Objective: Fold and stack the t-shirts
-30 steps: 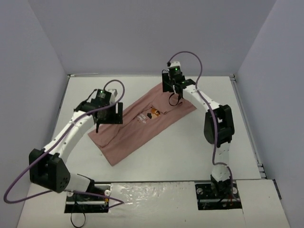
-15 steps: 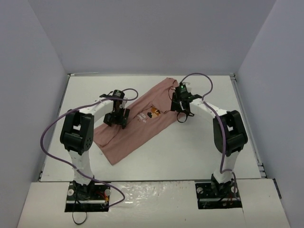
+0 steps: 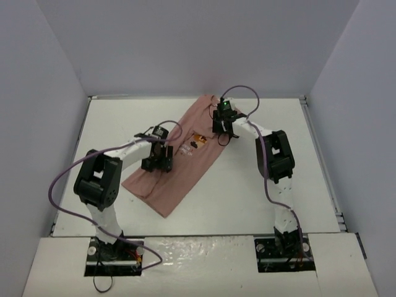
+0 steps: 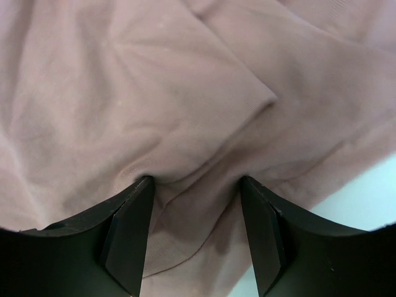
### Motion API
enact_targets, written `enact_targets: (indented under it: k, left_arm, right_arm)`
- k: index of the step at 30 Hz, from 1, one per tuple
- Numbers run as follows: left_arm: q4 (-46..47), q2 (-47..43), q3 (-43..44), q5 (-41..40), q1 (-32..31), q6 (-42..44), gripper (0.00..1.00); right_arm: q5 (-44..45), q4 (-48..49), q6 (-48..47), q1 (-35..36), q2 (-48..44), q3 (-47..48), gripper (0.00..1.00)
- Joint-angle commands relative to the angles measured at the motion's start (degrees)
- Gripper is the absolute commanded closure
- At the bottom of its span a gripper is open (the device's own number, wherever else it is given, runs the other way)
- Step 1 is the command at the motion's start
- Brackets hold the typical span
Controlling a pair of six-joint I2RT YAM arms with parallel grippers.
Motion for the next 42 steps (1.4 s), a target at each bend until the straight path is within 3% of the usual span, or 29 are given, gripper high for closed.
enact_targets:
  k: [1,7,10,19,24,35,42]
  left_arm:
    - [4.8,-0.4,-5.8,6.8,-10.6,-15.6,0.31]
    - [9.5,-3.6,-2.6,6.4,-18.3,-23.9,0.31]
    - [7.2,-6.5,-0.6,5.2,-19.0,-23.6,0.31]
    - [-1.5,-19.9,-1.3,-4.9,-17.0,-15.2,0.31]
    - [-0.8,-22.3,-8.6,-2.4,-14.8,-14.6,0.31]
    - [2.9,-19.6,-18.0,-1.4,-9.9,-14.4,0.31]
    - [4.9,-13.6,-19.1,0.7,-10.2,-17.0,0.32]
  right_arm:
    - [-5.5,0.1,-6.9,0.0,6.3,10.3,0.45]
    - [-4.8,0.1,-13.6,0.2,4.3,17.5,0.45]
    - [-3.8,-0.1,-14.0,0.3,-4.0,14.7,0.45]
    - [-5.8,-0.2,-6.3,3.4,-30.4,-14.9,0.45]
    - [-6.0,-0.1,0.4,7.2,-40.7,-33.1,0.45]
    - [-0.7,2.6,5.6,13.1,-38.8,-44.9,0.45]
    - [2.7,2.7,1.3,11.2,-31.3,-43.2,0.46]
